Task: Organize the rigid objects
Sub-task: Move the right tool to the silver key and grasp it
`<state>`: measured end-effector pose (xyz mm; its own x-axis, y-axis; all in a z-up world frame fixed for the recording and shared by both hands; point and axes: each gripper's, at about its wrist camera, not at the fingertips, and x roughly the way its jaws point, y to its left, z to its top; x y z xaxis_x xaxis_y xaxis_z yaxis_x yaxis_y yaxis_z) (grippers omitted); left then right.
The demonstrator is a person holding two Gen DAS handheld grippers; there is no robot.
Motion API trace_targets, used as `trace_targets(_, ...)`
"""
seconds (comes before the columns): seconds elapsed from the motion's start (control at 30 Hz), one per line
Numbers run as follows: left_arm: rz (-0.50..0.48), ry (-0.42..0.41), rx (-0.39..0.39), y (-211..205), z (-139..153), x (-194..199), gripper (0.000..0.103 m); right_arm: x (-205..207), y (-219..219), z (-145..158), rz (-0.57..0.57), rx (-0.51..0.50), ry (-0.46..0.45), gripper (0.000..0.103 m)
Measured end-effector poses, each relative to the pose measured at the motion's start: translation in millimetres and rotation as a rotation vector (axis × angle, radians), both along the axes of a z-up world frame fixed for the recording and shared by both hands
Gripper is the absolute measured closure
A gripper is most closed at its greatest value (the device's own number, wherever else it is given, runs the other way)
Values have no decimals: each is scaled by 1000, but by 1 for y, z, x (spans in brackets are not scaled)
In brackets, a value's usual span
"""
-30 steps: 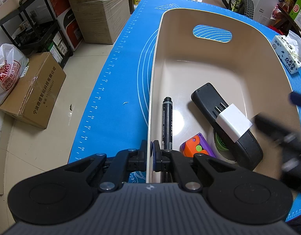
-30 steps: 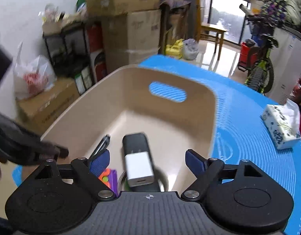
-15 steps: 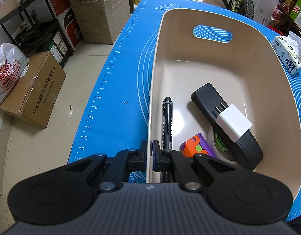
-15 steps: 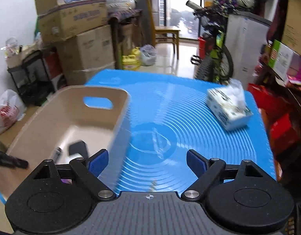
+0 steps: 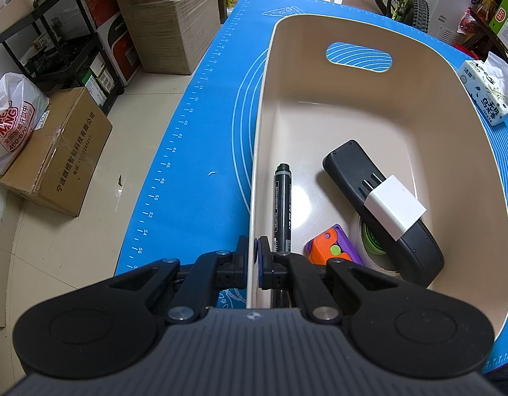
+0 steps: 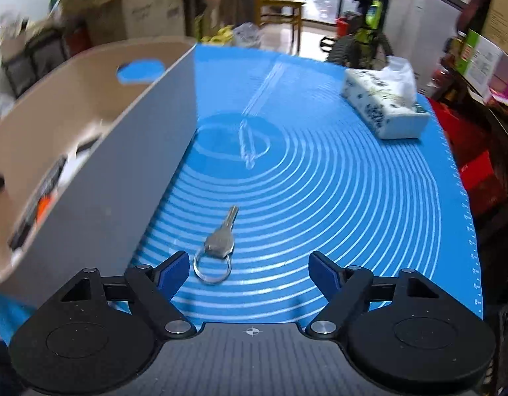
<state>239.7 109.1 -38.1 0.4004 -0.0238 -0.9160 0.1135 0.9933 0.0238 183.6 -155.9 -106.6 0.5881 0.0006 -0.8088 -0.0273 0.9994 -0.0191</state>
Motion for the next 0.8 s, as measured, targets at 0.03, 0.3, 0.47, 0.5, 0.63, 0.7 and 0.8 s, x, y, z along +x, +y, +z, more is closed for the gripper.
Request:
trace_targets(0.03, 0, 0, 0, 0, 0, 0, 97, 0, 2, -3, 13, -6, 7, 23)
trace_targets(0.3, 0, 0, 1, 0, 0, 0, 97, 2, 21, -21, 112, -86, 4, 32)
trace_targets(0.47, 0, 0, 1, 0, 0, 0, 97, 7, 20, -22, 129, -92, -40, 45)
trace_targets(0.5, 0, 0, 1, 0, 0, 0, 97, 7, 20, -22, 130, -89, -48, 48)
trace_targets(0.63, -1, 0, 1, 0, 0, 0, 97, 8, 19, -19, 128, -102, -89, 59)
trace_targets(0.7, 0, 0, 1, 0, 0, 0, 97, 10, 17, -18, 124, -102, -100, 59)
trace_targets(0.8, 0, 0, 1, 0, 0, 0, 96, 15, 13, -20, 124, -92, -92, 61)
